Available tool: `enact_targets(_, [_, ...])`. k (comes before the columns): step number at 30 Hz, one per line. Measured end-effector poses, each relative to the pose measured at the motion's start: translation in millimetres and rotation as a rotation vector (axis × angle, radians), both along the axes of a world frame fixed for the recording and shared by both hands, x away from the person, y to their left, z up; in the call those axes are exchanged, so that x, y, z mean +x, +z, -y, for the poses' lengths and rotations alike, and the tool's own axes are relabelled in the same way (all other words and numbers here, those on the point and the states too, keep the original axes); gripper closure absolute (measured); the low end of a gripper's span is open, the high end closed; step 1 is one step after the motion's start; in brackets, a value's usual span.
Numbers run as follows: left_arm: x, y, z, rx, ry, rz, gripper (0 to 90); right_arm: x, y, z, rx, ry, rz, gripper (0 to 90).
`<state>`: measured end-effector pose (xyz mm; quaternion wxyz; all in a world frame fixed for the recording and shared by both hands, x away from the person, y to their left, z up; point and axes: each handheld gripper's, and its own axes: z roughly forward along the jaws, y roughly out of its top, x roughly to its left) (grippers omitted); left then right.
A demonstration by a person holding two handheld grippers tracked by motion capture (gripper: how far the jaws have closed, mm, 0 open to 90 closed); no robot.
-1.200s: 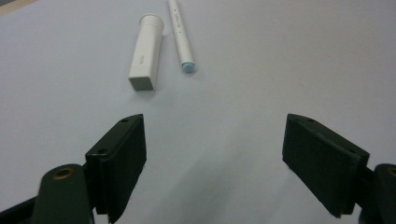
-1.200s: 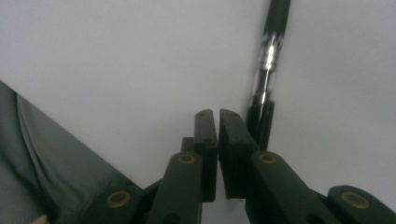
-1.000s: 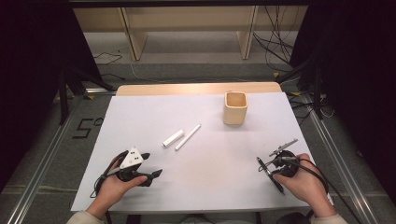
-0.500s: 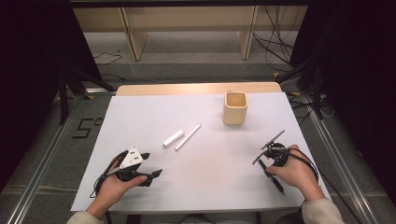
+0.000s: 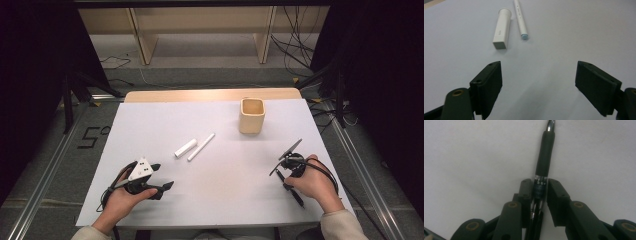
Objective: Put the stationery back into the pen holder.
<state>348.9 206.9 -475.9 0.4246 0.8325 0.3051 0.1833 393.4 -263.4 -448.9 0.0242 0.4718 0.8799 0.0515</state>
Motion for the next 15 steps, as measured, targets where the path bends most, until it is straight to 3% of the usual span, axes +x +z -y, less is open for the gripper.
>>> enact_targets(15, [-0.4,0.1,0.3,-0.002,-0.002,-0.001,21.7,1.4,-1.2,-9.6,-0.064,-0.011,-0.011,76.5])
